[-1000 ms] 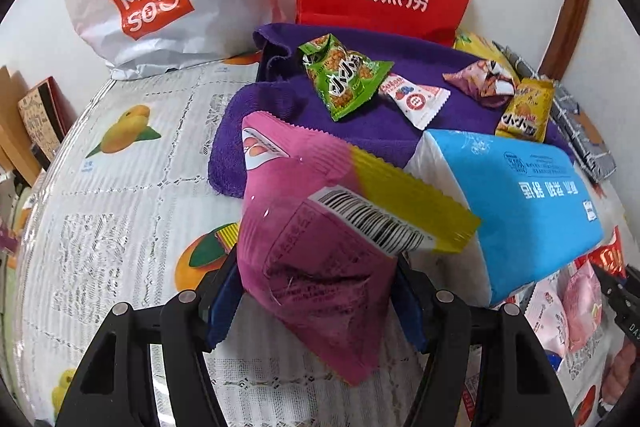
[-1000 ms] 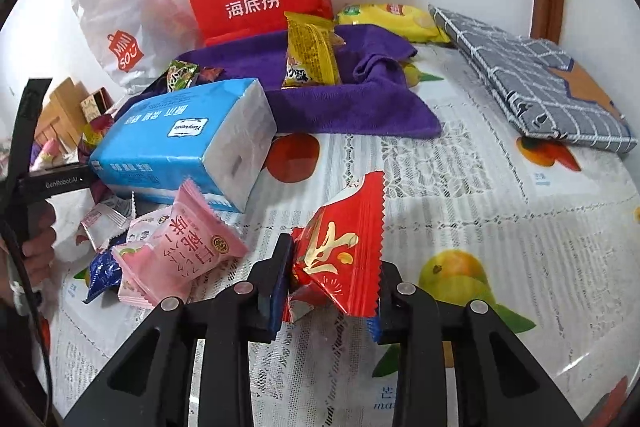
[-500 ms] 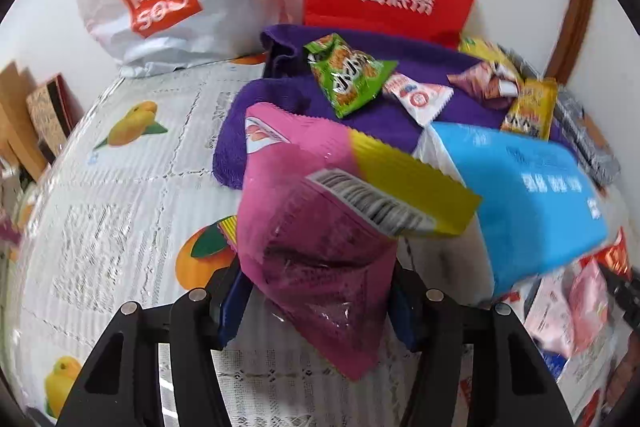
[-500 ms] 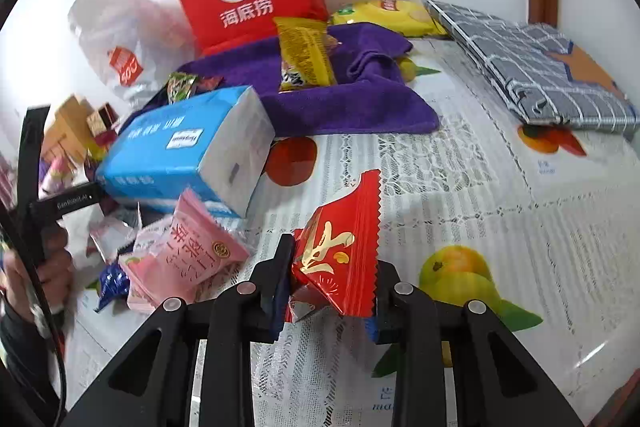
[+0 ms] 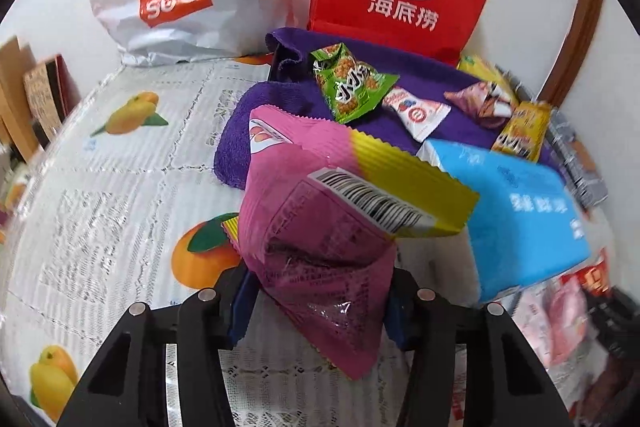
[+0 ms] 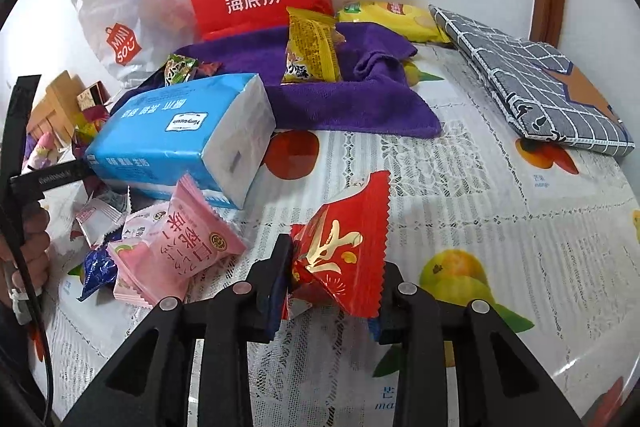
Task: Organize snacks
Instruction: 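Lift the red packet and pink-yellow bag up from the snack pile with both tools, then carry the red packet and pink-yellow bag over the purple towel with both tools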
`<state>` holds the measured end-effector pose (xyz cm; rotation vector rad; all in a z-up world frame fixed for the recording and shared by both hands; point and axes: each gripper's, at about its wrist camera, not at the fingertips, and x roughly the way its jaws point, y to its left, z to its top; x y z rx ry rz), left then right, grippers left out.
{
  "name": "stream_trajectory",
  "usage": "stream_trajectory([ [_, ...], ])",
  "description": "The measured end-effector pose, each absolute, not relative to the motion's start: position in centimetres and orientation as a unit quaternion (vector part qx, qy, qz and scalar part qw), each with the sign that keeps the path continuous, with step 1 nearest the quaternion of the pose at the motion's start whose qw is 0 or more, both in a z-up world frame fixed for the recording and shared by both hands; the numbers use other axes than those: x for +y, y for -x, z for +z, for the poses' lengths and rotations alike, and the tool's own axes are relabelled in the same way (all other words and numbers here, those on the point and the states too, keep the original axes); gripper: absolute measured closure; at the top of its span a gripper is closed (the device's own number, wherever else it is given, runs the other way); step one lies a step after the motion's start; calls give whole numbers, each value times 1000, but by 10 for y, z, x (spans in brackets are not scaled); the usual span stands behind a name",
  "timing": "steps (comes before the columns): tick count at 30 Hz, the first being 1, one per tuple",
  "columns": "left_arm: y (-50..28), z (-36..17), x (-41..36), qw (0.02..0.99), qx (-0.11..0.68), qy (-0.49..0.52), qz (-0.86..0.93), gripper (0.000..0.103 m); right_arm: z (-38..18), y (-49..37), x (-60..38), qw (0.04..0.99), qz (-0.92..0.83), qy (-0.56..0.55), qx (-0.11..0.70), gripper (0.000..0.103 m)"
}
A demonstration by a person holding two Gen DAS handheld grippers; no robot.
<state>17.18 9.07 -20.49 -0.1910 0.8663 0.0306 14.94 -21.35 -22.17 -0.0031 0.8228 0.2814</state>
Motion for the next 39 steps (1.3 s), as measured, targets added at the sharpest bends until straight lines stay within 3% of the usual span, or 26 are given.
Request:
stream_trajectory([
  [10, -170, -196, 90, 911, 398, 108, 0, 54, -217, -146, -230, 911, 151, -49, 381, 75],
  [17, -162, -185, 91, 916, 385, 110, -22, 54, -206, -133, -223, 925, 126, -19, 357, 75],
  [39, -102, -97, 39, 922, 369, 80, -85, 54, -105, -104, -190, 937, 158, -33, 308, 75],
])
